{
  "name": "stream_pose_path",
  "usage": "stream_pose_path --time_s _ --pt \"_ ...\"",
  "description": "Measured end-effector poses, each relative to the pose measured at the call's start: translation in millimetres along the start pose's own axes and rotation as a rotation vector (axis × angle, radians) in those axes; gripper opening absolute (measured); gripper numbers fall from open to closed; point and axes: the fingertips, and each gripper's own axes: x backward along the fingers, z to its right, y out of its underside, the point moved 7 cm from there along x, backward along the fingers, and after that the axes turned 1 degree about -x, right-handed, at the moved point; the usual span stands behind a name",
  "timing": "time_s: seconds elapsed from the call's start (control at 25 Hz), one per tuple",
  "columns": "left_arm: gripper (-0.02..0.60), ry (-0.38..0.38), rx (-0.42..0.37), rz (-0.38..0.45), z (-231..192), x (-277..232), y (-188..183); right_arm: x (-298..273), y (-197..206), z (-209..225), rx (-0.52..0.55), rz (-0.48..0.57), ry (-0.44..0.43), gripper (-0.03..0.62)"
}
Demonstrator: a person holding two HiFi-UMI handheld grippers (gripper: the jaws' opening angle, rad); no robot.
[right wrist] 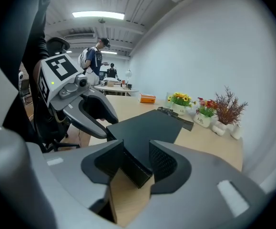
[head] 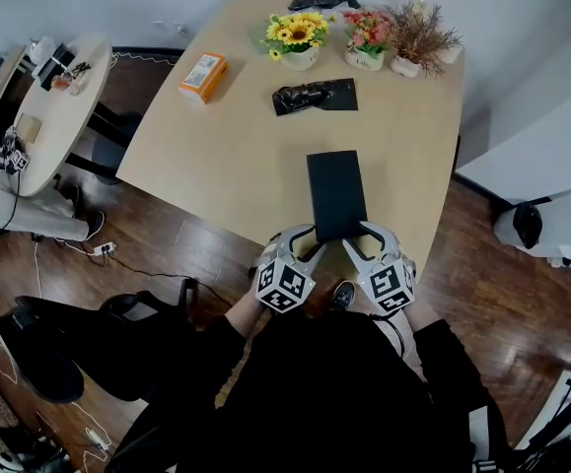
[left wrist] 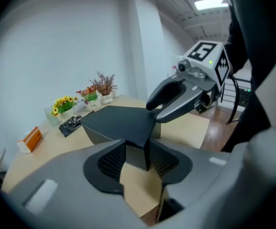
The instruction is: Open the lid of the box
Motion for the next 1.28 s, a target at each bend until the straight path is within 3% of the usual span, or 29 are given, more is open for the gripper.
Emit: stream_pose_path --time_s 0.08,0.24,0.32,0.68,0.88,1.0,1.12,1.28 --pt "0.137 0.008 0.013 0.002 -0.4 -0.9 1.0 0.1 0.1 -3.3 0.016 0.000 0.002 0.145" --pt "0.127 0.048 0.267 0.045 -5.4 -0.2 6.9 -0.9 0.4 -6.1 0.041 -0.024 0.012 0.138" --pt "0.123 0.044 0.358 0.069 -6.0 0.0 9.7 -3.3 0.4 -9.9 0.082 -0.047 0.001 0.175" --pt "0.123 0.050 0.460 0.116 -5.1 0.7 6.8 -2.8 1.7 -5.7 0.086 -0.072 0.007 0.153" --pt "0.121 0.051 0.434 0.088 -5.6 -0.9 7.1 -1.3 -3.8 -0.6 0.074 -0.071 0.015 0.156" --pt "0.120 0.041 0.362 0.075 -5.3 -3.2 5.9 1.1 2.8 18.2 -0.081 -0.070 0.054 0.294" --pt "0.118 0.017 0.275 0.061 -4.4 -0.8 3.3 -4.1 22.8 19.7 -0.130 -0.152 -0.004 0.377" --pt "0.117 0.020 0.281 0.058 -6.2 -2.2 3.1 -10.3 23.3 18.5 -0.131 -0.136 0.015 0.287"
